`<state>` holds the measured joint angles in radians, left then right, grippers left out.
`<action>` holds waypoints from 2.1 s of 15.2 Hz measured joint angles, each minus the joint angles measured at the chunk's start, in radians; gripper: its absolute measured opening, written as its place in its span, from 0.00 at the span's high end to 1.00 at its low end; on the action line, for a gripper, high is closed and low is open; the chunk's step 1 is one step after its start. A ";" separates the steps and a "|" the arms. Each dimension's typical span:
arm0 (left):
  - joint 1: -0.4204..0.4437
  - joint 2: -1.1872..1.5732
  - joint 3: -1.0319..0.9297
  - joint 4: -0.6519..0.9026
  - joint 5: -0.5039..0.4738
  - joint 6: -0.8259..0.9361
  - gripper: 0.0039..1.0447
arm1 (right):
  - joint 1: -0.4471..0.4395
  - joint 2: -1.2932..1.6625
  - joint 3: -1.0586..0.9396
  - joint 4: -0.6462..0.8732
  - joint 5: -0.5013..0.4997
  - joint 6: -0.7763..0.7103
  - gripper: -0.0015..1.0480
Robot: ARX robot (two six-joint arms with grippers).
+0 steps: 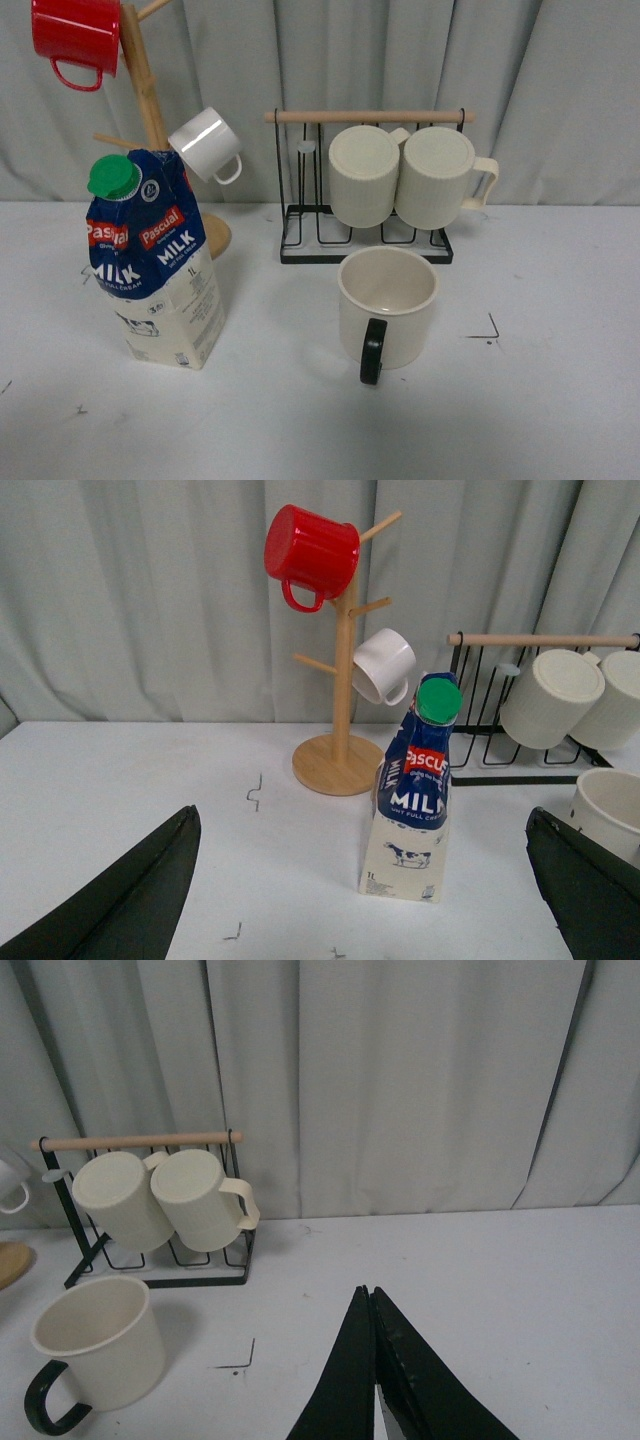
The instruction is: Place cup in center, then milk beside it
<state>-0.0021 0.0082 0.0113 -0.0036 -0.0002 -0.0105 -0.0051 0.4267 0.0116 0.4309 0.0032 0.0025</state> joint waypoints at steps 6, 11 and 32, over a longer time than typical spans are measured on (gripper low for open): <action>0.000 0.000 0.000 0.000 0.000 0.000 0.06 | 0.000 -0.163 0.000 -0.164 0.000 0.000 0.98; 0.000 0.000 0.000 0.000 0.000 0.000 0.06 | 0.000 -0.254 0.000 -0.254 0.000 0.000 0.98; 0.000 0.000 0.000 0.000 0.000 0.000 0.06 | 0.000 -0.422 0.000 -0.435 -0.003 0.000 0.06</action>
<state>-0.0021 0.0082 0.0113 -0.0036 -0.0002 -0.0105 -0.0051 0.0044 0.0120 -0.0036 -0.0002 0.0025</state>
